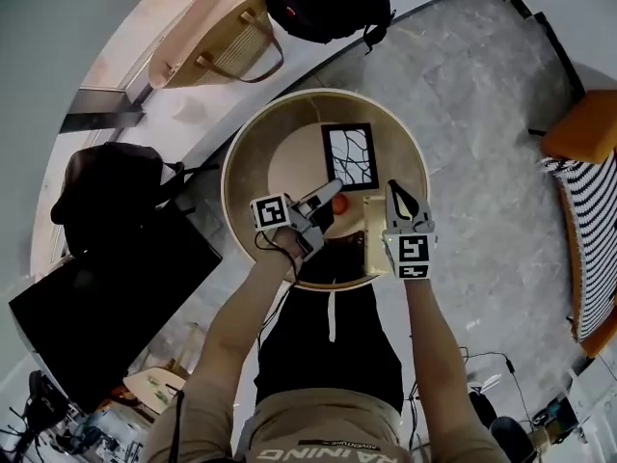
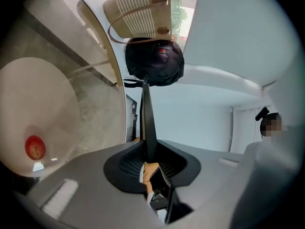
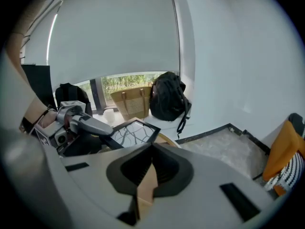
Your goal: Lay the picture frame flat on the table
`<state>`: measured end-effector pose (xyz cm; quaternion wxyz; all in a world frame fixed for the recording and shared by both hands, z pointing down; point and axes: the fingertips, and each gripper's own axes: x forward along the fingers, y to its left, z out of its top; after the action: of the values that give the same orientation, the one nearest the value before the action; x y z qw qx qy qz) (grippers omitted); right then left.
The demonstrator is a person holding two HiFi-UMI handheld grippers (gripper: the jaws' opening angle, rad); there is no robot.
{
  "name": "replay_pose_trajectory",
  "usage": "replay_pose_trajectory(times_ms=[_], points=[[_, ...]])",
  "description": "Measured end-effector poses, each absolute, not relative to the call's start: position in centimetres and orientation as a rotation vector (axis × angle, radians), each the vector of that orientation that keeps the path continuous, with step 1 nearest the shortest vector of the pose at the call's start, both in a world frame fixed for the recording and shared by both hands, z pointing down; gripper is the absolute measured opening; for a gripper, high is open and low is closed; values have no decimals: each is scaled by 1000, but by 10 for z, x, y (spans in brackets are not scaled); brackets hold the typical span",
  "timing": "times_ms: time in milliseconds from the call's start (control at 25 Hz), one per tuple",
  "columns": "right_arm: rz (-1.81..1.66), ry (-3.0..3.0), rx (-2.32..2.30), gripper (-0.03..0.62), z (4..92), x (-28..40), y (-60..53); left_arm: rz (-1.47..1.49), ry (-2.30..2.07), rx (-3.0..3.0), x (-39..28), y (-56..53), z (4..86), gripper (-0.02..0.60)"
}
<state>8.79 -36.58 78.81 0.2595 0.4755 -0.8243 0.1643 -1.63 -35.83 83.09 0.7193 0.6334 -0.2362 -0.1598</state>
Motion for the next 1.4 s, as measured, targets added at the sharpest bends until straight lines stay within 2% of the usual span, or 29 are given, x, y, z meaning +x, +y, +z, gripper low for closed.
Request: replay_pose_trajectory(times_ms=[440,1040,1160,1320,1400], points=[[456,-2237,1295,6,847,110,-415,-357,-536,1376,7,-413,889,77],[585,-2241,1296,6,879,119,-438,-85,-724,1409,6,-412,933,78],[594,-2243,1287,6,882,119,-439,-62,-758,1396,7,-412,936,89],[602,-2247,1266,6,885,112,-438,-4,-844,1397,1,-411,942,158],[602,-2252,1258,6,885,110,-438,42,-876,1438,1,-411,941,169]])
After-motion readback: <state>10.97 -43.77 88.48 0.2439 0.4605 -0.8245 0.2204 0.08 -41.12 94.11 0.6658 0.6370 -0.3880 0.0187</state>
